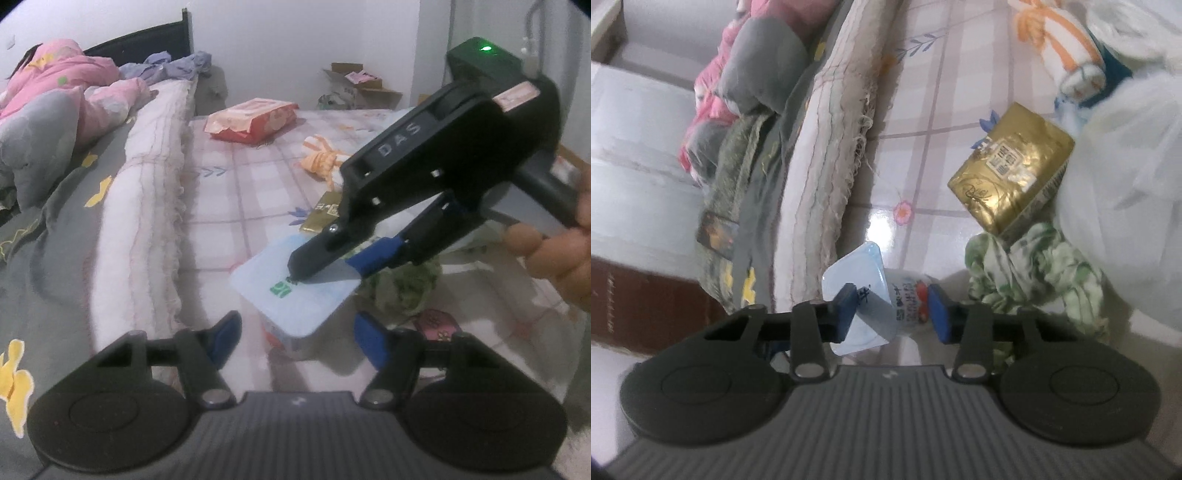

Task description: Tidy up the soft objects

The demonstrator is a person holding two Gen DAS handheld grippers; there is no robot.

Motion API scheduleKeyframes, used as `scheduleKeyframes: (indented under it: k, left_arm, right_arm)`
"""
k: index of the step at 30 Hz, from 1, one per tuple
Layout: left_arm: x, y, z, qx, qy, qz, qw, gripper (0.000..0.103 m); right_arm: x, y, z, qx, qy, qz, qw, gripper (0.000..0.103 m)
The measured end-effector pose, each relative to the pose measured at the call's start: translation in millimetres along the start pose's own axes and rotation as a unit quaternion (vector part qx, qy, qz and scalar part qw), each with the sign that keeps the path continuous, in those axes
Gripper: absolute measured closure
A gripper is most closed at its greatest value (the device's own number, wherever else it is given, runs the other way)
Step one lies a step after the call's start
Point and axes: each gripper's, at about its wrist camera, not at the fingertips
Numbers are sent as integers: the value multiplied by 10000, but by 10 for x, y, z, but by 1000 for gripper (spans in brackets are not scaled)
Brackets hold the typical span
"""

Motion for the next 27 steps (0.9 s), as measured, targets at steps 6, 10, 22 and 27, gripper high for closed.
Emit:
scheduleKeyframes:
  k: [6,10,22,27]
  left_arm:
    - [-27,-45,12,176,-41,-190,9997,42]
    - [-35,-64,12,171,-94,-289,9994,50]
    - [55,-395,-298,547,-74,-159,9984,53]
    - [348,-763,-423,920,118,239,9954,53]
  right_arm:
    - [6,1,57,39,-193,103,9998,76]
    - [-19,15,45,68,-231,93,9997,76]
    - [-227,17,-309,394,-494,21,9980,76]
    - [-283,-53,-849,908,-703,38,9934,76]
Point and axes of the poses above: each gripper's, at about its wrist camera, not at the fingertips, and z roughly the way its jaws point, x to its right, y to its underside, and after that the axes turned 10 degrees about x, right-handed
